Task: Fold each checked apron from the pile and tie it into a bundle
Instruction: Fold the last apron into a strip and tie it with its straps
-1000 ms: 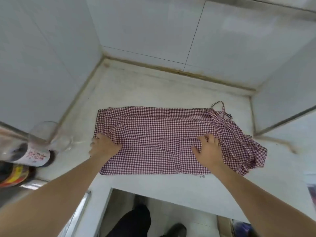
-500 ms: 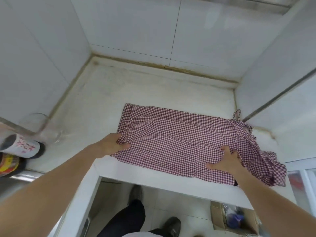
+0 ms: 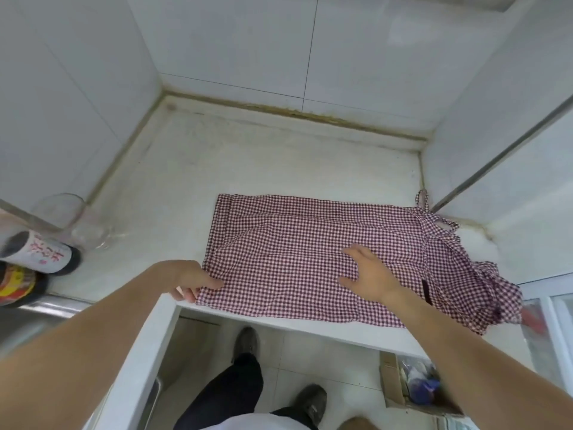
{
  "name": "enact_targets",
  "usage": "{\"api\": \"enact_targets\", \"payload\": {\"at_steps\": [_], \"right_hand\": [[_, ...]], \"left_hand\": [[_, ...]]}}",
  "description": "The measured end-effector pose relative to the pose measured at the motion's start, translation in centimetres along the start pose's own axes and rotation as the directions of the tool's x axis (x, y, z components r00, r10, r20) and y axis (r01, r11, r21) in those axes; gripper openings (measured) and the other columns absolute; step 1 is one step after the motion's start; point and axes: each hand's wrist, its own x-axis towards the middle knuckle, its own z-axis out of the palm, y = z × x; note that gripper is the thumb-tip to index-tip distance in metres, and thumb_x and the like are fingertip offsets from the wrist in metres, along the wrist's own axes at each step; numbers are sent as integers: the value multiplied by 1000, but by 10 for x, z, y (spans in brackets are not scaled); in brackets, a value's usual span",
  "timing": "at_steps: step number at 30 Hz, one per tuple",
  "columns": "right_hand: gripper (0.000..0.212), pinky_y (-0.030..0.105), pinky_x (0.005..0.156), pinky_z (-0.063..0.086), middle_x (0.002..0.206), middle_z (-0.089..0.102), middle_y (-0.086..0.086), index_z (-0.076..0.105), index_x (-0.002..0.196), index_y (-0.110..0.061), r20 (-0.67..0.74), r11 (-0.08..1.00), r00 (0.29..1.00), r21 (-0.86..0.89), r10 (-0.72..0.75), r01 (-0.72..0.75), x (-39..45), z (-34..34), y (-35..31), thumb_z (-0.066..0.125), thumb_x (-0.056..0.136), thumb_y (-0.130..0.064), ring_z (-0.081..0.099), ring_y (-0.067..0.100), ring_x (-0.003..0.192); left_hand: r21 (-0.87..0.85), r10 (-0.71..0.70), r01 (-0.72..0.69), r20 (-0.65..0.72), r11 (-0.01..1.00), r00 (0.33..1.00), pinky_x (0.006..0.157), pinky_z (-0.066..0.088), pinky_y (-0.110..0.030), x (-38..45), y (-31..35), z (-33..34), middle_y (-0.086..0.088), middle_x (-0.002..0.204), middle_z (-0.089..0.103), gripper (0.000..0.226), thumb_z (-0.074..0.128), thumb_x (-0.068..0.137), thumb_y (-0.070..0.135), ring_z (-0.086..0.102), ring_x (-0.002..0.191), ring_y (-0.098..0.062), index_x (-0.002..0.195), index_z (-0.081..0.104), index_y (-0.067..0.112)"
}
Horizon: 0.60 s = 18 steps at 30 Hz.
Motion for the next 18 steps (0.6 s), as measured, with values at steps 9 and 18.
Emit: {"api": "enact_targets", "payload": {"at_steps": [9,18], "right_hand": [[56,42,105,43,133,32,3,61,102,-18,236,961,967,-276,96,-28,9,1,-23,93,60,-34,32,23,125],[45,38,115,29,140,29,-4,63,88,-26,217,995,971,-46,99,-91,7,0,-16,89,61,-51,23,17,134]], "left_hand": [[-294,-23,-17,-130,956,991,99,50,-44,10,37,-14,-15,134,61,70,59,90,60,64,100,-30,139,42,13],[-292,44,-270,-602,917,797,87,51,-35,48,82,-24,-19,132,60,72,68,87,51,62,112,-32,134,55,-2]]}}
